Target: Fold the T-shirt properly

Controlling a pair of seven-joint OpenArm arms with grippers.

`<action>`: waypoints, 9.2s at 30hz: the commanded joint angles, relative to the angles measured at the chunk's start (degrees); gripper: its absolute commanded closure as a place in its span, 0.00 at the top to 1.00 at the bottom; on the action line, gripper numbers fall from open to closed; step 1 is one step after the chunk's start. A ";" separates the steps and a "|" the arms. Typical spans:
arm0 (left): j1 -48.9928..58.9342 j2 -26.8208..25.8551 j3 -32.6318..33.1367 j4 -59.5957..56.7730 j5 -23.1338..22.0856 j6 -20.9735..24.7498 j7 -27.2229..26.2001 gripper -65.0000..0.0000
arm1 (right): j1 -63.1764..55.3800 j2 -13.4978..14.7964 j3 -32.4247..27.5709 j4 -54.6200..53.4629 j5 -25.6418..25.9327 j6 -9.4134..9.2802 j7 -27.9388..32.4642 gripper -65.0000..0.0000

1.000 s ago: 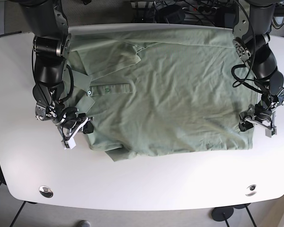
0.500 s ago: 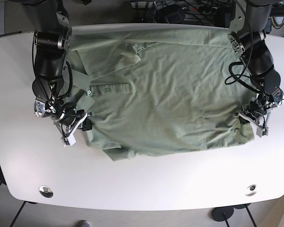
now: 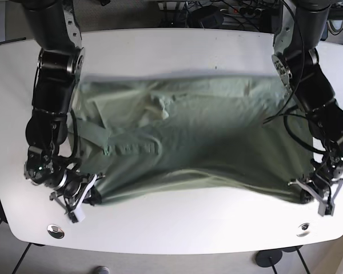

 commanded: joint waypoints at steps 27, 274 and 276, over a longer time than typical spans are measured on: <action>13.10 -2.70 -10.81 12.32 -1.13 -7.55 3.99 0.01 | -15.22 1.73 10.80 19.50 6.86 0.42 -11.20 0.03; 43.16 5.74 -12.92 39.40 0.71 -7.55 0.47 0.49 | -11.17 3.40 0.08 -12.50 6.42 -6.26 6.82 0.67; 43.16 5.74 -13.01 39.31 0.71 -7.55 0.47 0.49 | -7.83 3.23 0.08 -19.27 4.48 -3.45 9.37 0.66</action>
